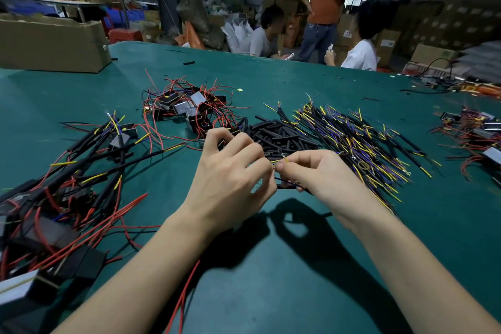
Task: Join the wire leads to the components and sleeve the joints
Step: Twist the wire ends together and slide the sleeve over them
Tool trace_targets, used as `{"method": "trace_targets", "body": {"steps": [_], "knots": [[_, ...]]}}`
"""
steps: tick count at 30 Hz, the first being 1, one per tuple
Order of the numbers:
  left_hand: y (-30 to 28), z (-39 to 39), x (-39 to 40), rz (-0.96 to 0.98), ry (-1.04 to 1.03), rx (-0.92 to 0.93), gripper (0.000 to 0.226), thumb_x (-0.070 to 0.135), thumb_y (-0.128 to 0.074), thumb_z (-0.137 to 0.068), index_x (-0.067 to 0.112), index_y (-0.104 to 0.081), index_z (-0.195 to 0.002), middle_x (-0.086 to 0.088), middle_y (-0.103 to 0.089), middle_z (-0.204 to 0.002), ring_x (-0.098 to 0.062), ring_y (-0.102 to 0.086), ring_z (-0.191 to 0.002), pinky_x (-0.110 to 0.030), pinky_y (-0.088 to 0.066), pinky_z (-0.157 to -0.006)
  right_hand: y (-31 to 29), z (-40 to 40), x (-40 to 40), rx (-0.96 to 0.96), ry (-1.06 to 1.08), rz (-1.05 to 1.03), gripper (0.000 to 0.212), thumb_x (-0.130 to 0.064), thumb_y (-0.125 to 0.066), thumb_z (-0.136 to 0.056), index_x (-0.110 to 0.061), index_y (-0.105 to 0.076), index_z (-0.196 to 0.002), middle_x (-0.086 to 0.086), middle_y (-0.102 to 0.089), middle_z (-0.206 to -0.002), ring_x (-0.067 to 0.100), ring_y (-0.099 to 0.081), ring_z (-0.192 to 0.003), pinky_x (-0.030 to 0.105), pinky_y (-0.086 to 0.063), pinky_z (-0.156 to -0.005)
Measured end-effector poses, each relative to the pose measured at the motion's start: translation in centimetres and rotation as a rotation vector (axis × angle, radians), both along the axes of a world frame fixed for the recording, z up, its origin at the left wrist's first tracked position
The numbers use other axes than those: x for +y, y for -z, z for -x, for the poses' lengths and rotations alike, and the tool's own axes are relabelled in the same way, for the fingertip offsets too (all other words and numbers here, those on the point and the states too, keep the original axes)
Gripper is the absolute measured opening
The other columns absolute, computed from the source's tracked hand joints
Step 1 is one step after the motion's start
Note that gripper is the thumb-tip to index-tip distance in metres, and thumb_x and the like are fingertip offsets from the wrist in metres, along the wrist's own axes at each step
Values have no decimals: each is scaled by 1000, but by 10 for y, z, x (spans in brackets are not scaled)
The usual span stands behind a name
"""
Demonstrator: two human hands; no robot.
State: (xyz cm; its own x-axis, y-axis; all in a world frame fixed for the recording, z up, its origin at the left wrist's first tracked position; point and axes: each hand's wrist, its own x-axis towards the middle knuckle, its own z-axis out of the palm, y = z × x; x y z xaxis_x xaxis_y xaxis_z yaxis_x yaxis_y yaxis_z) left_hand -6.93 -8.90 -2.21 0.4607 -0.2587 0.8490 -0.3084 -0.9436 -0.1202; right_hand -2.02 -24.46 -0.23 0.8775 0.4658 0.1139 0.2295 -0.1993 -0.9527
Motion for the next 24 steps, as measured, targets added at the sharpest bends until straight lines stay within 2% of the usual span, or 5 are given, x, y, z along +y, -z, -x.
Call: {"method": "trace_targets", "body": {"steps": [9, 14, 16, 19, 24], "knots": [[0, 3, -6, 393, 20, 331, 13, 24, -64, -77, 19, -66, -65, 8, -62, -67, -19, -58, -72, -42, -36, -80, 17, -1, 6, -587, 129, 154, 14, -6, -68, -82, -15, -65, -72, -10, -59, -65, -1, -52, -60, 7, -34, -57], [-1, 2, -2, 669, 139, 546, 14, 27, -58, -75, 19, -67, -66, 8, -65, -68, -11, -61, -76, -44, -41, -88, 24, -4, 4, -814, 98, 244, 5, -13, -61, -84, -13, -61, -79, -8, -56, -77, 9, -52, -72, 24, -39, -62], [-3, 0, 1, 805, 200, 632, 13, 23, -62, -76, 18, -68, -65, 7, -66, -65, -4, -61, -69, -30, -45, -84, 25, -4, 4, -921, 66, 259, 4, -11, -59, -84, -8, -60, -80, -3, -55, -78, 18, -54, -73, 36, -46, -65], [-5, -2, 4, 968, 271, 777, 16, 12, -67, -80, 12, -70, -64, 4, -62, -61, 3, -48, -54, -7, -38, -58, 25, -4, 4, -1111, 74, 294, 3, -4, -62, -82, -4, -61, -79, 4, -58, -78, 25, -58, -73, 43, -47, -62], [-5, -6, 16, 1165, 404, 1052, 26, 14, -62, -81, 21, -68, -57, 3, -66, -68, -1, -56, -67, -7, -41, -62, 22, -4, 4, -1474, 63, 357, 21, -5, -52, -92, 0, -65, -77, 11, -61, -79, 30, -57, -69, 37, -42, -60]]}}
